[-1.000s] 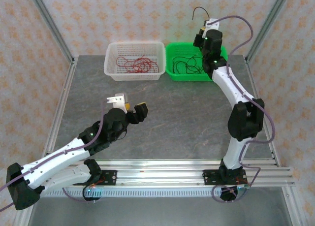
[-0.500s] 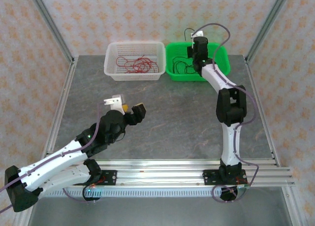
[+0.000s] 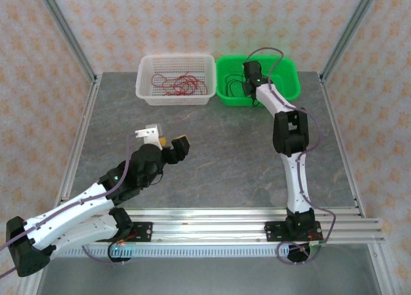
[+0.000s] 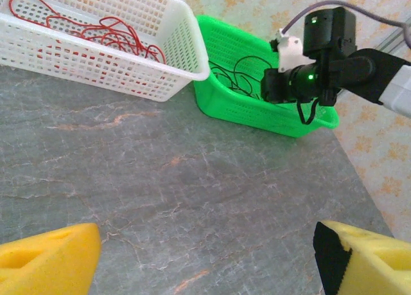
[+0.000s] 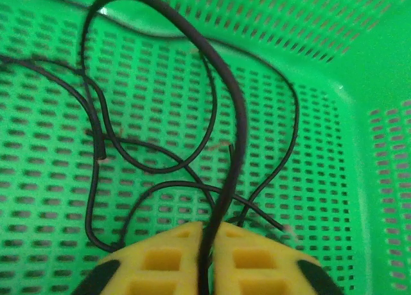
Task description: Untangle the cables
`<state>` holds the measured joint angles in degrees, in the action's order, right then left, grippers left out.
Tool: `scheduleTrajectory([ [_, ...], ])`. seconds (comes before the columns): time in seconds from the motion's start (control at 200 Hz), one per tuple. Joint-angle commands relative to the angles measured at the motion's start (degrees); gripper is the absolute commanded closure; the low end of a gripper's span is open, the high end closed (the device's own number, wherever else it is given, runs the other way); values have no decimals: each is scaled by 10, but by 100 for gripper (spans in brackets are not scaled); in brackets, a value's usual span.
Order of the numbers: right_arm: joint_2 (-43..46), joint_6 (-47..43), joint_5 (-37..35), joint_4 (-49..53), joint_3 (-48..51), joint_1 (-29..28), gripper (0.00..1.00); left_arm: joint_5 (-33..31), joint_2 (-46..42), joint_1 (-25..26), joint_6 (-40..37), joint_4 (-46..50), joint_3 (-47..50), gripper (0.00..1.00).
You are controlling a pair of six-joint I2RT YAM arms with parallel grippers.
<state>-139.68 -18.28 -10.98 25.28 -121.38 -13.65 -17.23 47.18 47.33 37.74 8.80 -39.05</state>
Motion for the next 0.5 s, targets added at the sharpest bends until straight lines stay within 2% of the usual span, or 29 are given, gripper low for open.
scheduleTrajectory([
  [0.0,-1,23,-22,50,-37,4,77,-16,-1,5,11,17,2,13],
  [0.225,31,50,-27,65,-59,4,42,-28,-5,6,11,21,7,13],
  [0.38,80,68,-20,77,-57,4,16,-65,-6,6,-5,31,4,10],
  [0.44,105,77,-16,80,-47,4,1,-88,-5,6,-16,37,1,10],
  [0.496,134,87,-12,77,-26,4,0,-116,-6,6,-28,42,-1,9],
])
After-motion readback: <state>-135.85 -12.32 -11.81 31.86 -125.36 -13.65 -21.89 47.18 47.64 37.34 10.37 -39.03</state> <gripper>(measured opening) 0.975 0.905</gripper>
